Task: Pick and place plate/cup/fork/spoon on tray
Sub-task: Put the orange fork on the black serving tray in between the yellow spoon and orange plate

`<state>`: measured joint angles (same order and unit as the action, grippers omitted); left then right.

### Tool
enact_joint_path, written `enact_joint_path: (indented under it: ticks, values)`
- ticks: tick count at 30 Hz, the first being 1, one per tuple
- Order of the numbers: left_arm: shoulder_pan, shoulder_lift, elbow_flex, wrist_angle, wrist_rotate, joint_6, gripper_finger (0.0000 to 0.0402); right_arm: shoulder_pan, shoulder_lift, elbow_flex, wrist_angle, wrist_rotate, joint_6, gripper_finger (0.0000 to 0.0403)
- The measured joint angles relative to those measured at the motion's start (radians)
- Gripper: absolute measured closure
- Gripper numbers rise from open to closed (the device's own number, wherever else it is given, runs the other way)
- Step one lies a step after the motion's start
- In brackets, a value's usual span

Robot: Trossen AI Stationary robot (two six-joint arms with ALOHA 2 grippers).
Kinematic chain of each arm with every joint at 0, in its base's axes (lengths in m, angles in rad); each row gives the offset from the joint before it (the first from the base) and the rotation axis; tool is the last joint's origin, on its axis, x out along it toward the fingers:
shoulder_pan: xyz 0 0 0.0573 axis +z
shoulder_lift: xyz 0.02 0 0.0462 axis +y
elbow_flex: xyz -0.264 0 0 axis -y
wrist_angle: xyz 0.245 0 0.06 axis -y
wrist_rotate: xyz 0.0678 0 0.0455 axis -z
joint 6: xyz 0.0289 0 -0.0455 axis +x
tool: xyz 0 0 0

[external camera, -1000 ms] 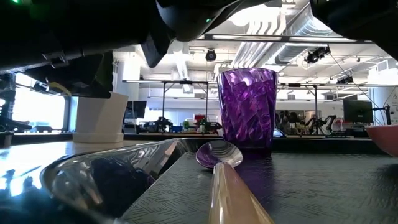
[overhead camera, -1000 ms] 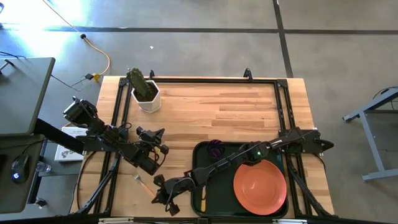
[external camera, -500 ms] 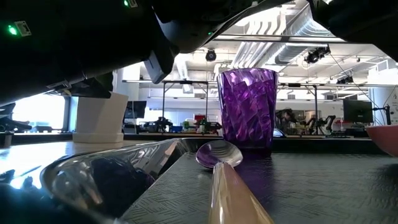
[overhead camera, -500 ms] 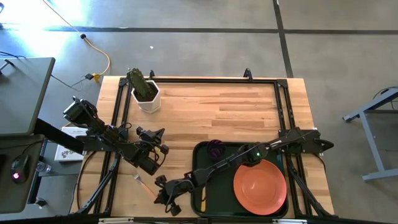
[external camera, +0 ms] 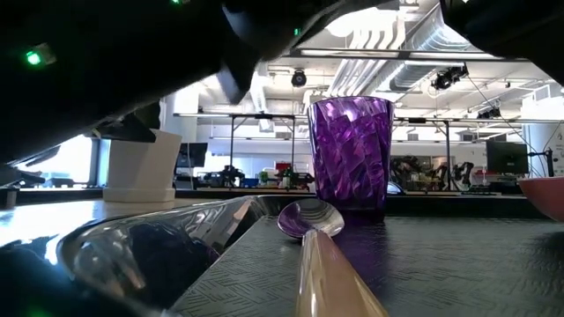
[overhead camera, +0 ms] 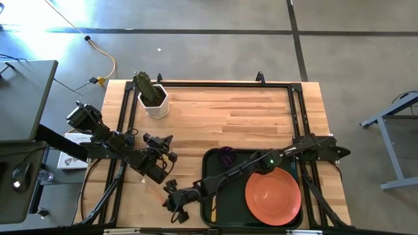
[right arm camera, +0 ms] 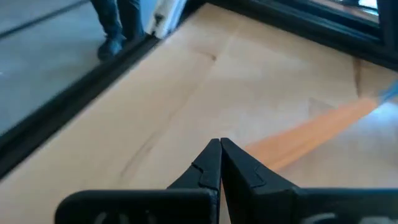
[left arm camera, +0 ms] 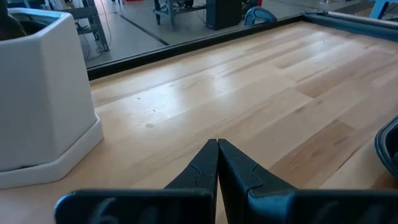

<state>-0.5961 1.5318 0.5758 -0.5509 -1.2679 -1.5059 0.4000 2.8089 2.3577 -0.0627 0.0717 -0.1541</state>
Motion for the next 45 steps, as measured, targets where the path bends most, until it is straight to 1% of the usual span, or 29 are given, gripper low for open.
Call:
enact_joint_path:
  ticks: [3, 6, 10, 13, 16, 21, 23, 26, 27, 28, 29, 31, 33, 34, 36, 38, 41, 45]
  values:
    - [0.0, 0.0, 0.0, 0.0, 0.013, 0.008, 0.0401, -0.003, -0.02, 0.0, -0.084, 0.057, 0.021, 0.0403]
    - [0.0, 0.0, 0.0, -0.003, 0.031, 0.009, 0.0401, -0.008, -0.044, 0.002, -0.198, 0.089, 0.05, 0.0403]
    - [0.0, 0.0, 0.0, -0.002, 0.034, 0.017, 0.0401, -0.007, -0.092, 0.001, -0.386, 0.105, 0.083, 0.0403]
    - [0.0, 0.0, 0.0, -0.001, 0.035, 0.018, 0.0401, 0.007, -0.134, -0.005, -0.56, 0.118, 0.104, 0.0403]
    - [0.0, 0.0, 0.0, -0.001, 0.036, 0.018, 0.0401, 0.025, -0.178, -0.007, -0.69, 0.115, 0.113, 0.0403]
    - [0.0, 0.0, 0.0, 0.0, 0.037, 0.018, 0.0401, 0.041, -0.24, -0.004, -0.686, 0.152, 0.109, 0.0402]
    - [0.0, 0.0, 0.0, 0.0, 0.037, 0.016, 0.0401, 0.04, -0.245, -0.004, -0.702, 0.22, 0.103, 0.04]
    - [0.0, -0.001, 0.0, 0.002, 0.045, 0.015, 0.0401, 0.031, -0.246, -0.005, -0.777, 0.399, 0.072, 0.0385]
    - [0.0, -0.004, 0.002, -0.007, 0.056, 0.01, 0.0401, 0.023, -0.247, -0.005, -0.816, 0.436, 0.073, 0.0377]
    - [0.0, -0.009, 0.007, -0.027, 0.079, 0.005, 0.0401, 0.012, -0.247, -0.006, -0.846, 0.441, 0.079, 0.0367]
    - [0.0, -0.016, 0.015, -0.063, 0.108, -0.012, 0.0401, -0.001, -0.247, -0.014, -0.86, 0.417, 0.091, 0.0355]
    - [0.0, -0.032, 0.033, -0.172, 0.151, -0.092, 0.0401, -0.03, -0.245, -0.021, -0.889, 0.336, 0.112, 0.0327]
    - [-0.006, -0.041, 0.051, -0.267, 0.163, -0.189, 0.0401, -0.056, -0.244, -0.022, -0.881, 0.261, 0.13, 0.0295]
    - [-0.012, -0.044, 0.059, -0.3, 0.16, -0.222, 0.0401, -0.069, -0.245, -0.021, -0.862, 0.239, 0.135, 0.0279]
    - [-0.026, -0.046, 0.075, -0.353, 0.158, -0.262, 0.0401, -0.088, -0.245, -0.021, -0.815, 0.223, 0.155, 0.0249]
    - [-0.038, -0.046, 0.083, -0.389, 0.16, -0.273, 0.0401, -0.102, -0.245, -0.021, -0.763, 0.232, 0.169, 0.0225]
    - [-0.048, -0.046, 0.073, -0.417, 0.199, -0.283, 0.0401, -0.119, -0.242, -0.042, -0.676, 0.236, 0.197, 0.0208]
    - [-0.054, -0.045, 0.042, -0.43, 0.264, -0.345, 0.0401, -0.129, -0.236, -0.114, -0.563, 0.164, 0.223, 0.0211]
